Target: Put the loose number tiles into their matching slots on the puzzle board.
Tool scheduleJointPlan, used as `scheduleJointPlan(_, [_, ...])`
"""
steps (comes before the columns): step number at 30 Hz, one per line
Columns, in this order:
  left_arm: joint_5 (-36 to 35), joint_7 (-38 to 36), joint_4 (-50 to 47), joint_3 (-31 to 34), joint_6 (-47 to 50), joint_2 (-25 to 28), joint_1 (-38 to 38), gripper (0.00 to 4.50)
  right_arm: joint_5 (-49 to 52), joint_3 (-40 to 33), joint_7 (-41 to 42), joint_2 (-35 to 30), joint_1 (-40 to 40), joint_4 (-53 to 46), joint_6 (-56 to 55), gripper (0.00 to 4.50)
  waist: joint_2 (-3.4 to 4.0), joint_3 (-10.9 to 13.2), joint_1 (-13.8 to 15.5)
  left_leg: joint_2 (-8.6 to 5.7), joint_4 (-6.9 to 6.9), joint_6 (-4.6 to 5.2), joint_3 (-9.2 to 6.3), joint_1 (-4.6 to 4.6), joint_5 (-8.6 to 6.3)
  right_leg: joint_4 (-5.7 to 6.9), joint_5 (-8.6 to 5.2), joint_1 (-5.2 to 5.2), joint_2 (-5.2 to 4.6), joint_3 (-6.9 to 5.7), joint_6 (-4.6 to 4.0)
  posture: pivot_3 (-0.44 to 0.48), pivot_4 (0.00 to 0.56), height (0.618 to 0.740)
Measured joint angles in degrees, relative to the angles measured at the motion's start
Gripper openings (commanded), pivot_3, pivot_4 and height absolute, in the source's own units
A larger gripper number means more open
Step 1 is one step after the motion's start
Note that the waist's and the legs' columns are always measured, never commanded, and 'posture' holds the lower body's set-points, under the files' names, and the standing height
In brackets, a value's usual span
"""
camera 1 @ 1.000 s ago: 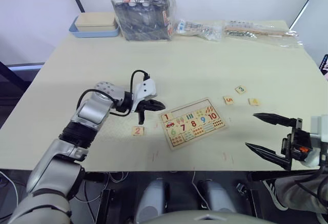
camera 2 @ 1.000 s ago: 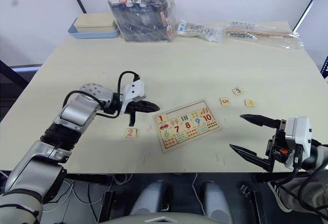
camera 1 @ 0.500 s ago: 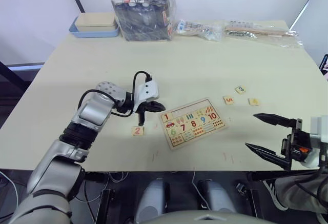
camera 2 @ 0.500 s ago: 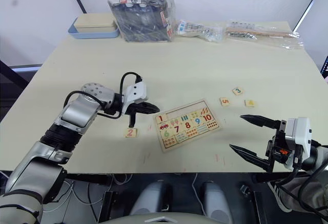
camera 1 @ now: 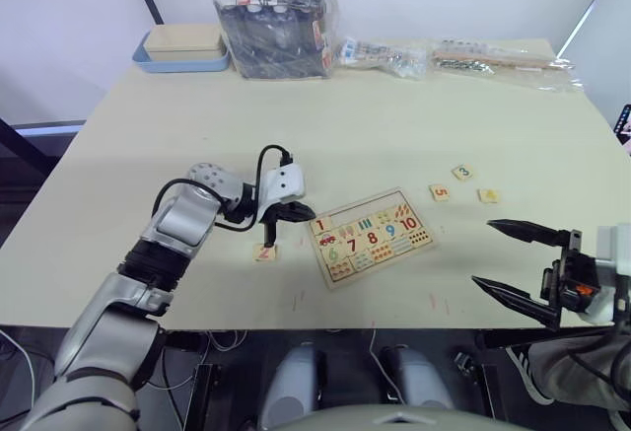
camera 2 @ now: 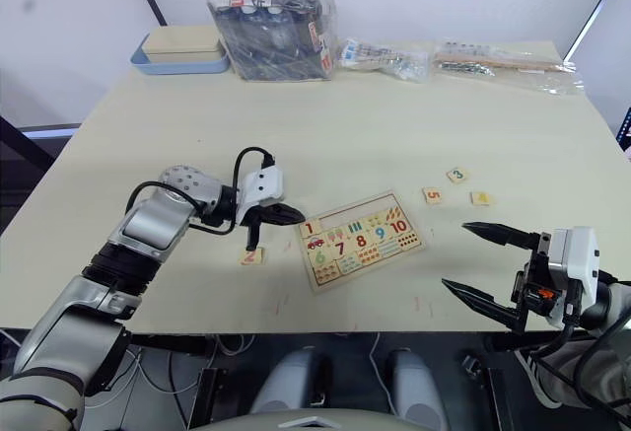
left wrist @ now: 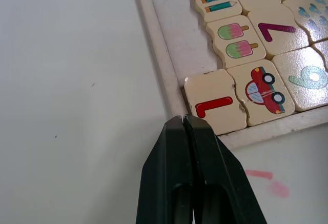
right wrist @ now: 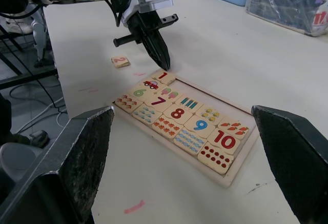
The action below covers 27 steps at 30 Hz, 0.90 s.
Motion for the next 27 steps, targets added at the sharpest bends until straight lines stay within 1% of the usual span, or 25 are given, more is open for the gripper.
scheduleJointPlan(22, [0.7,-0.5,-0.1,0.5,-0.4,-0.6,0.6,0.08,0.0,0.0,-0.5,0.0,0.3,-0.5,0.0,4.50,0.01,0.0,0.0,0.01,0.00,0.00,0.00,0.01,0.00,0.00,0.00,0.00,0.00,0.00,0.00,0.000,0.150,0.740])
scheduleJointPlan(24, [0.6,0.1,-0.1,1.1,-0.1,-0.8,0.9,0.08,0.0,0.0,-0.4,0.0,0.3,-0.5,0.0,4.50,0.01,0.0,0.0,0.01,0.00,0.00,0.00,0.01,0.00,0.01,0.00,0.00,0.00,0.00,0.00,0.000,0.150,0.740])
scheduleJointPlan(27, [-2.7,1.1,-1.4,5.4,1.8,-0.9,3.4,0.08,0.0,0.0,-0.4,0.0,0.2,-0.5,0.0,4.50,0.01,0.0,-0.1,0.06,0.00,0.00,0.00,0.01,0.00,0.00,0.00,0.00,0.00,-0.01,0.00,0.000,0.150,0.740])
